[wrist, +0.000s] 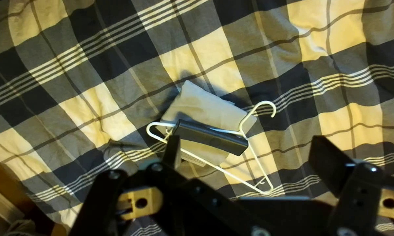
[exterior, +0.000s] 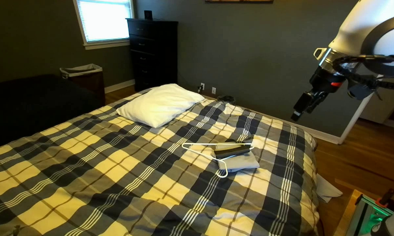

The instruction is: Shift the coat hanger and the remote to the left

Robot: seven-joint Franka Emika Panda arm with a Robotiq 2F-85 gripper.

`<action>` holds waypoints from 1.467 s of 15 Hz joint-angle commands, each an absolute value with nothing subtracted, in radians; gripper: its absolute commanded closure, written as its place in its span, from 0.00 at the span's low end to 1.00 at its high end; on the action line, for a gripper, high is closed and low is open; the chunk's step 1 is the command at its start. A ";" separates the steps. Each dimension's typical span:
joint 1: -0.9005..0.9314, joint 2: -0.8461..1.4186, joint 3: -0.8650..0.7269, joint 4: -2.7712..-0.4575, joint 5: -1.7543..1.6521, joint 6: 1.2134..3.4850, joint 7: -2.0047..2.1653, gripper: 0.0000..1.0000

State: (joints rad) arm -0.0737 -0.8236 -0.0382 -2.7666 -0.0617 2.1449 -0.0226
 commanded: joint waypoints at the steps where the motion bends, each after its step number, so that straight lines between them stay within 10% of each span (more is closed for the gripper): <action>1: -0.087 -0.579 -0.087 -2.702 -0.053 2.232 -0.035 0.00; 12: -0.064 0.007 -0.086 -2.421 -0.031 2.327 -0.113 0.00; 22: -0.071 -0.009 -0.075 -2.458 0.013 2.455 -0.293 0.00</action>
